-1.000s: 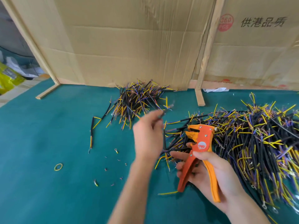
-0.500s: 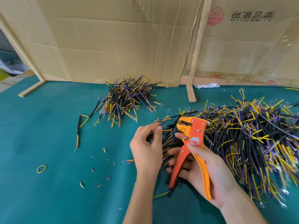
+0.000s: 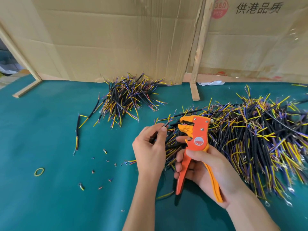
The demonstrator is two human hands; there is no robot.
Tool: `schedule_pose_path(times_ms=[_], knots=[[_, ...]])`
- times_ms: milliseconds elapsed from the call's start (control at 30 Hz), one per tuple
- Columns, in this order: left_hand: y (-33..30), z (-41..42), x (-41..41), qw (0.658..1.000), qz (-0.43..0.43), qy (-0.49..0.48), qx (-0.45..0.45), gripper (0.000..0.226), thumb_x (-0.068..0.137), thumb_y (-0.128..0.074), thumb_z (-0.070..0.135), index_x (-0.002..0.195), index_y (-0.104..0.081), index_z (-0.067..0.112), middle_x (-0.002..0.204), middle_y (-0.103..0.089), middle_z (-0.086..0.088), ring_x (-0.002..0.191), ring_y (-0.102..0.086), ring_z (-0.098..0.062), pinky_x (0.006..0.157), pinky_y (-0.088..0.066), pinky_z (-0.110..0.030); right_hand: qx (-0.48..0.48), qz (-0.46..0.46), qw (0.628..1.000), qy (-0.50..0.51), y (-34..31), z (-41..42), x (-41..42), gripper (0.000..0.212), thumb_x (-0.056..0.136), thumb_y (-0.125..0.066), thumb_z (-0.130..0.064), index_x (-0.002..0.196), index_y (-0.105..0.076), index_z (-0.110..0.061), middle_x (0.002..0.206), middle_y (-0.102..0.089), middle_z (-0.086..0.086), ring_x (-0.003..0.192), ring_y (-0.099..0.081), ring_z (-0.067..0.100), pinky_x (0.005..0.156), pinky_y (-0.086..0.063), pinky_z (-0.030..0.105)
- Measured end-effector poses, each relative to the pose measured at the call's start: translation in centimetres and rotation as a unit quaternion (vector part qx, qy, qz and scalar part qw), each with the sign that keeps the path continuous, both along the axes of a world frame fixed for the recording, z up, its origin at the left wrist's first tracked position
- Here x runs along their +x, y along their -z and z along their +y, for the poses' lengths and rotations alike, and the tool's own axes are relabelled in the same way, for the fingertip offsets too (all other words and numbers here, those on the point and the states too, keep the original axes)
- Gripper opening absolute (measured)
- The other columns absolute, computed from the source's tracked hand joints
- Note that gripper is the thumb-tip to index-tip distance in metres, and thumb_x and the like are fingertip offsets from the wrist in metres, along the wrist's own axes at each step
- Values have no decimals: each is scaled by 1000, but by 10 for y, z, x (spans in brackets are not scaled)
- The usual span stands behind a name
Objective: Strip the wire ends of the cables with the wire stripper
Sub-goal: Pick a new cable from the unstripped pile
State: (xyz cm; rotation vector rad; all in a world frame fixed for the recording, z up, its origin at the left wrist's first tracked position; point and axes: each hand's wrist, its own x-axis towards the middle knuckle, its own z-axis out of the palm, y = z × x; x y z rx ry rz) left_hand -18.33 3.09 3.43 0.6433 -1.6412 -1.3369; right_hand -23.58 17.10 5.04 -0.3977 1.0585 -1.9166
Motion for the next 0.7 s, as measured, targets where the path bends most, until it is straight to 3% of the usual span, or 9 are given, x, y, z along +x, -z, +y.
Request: schedule_pose_path(times_ms=[133, 233, 367, 467, 600, 700], knots=[[2, 1, -1, 1000, -8, 20, -3, 27, 90, -70, 13, 79, -73, 37, 79, -71, 10, 75, -64, -4, 70, -47, -17, 11, 24, 1000, -10, -2, 0, 2, 44, 80, -71, -8, 123, -66, 0, 84, -59, 24, 70, -59, 36, 65, -56, 49], [3, 4, -1, 999, -19, 36, -12, 11, 85, -66, 24, 82, -76, 27, 78, -69, 11, 77, -66, -10, 72, -49, -24, 13, 17, 1000, -15, -1, -1, 2, 42, 81, -72, -11, 119, -67, 3, 78, -55, 21, 65, -56, 34, 62, -54, 47], [5, 5, 0, 999, -22, 36, -22, 12, 87, -67, 21, 88, -78, 19, 78, -69, 9, 76, -65, -11, 72, -49, -27, 25, -6, 1000, 11, 0, -5, 6, 26, 82, -80, -22, 98, -74, -2, 62, -40, 8, 46, -40, 21, 44, -41, 32], [3, 6, -2, 998, -34, 36, -39, 12, 91, -69, 11, 88, -77, 18, 78, -69, 7, 73, -63, -9, 70, -48, -26, 24, -6, 998, 55, 0, -7, 10, 30, 79, -74, -37, 86, -72, -8, 56, -33, 4, 37, -30, 14, 37, -33, 23], [4, 5, -3, 998, -42, 31, -46, 20, 96, -63, 9, 81, -71, 21, 71, -66, 12, 65, -56, -7, 65, -47, -27, -41, -36, 996, 69, 3, -8, 7, 23, 85, -76, -21, 100, -73, -4, 66, -51, 10, 50, -50, 23, 49, -50, 36], [5, 3, -1, 998, -33, 27, -41, 23, 99, -57, 12, 79, -67, 17, 59, -53, 17, 54, -38, -4, 54, -33, -18, -43, -38, 996, 66, 6, 3, -9, 43, 85, -77, -18, 120, -67, 5, 78, -58, 17, 64, -58, 29, 64, -55, 43]])
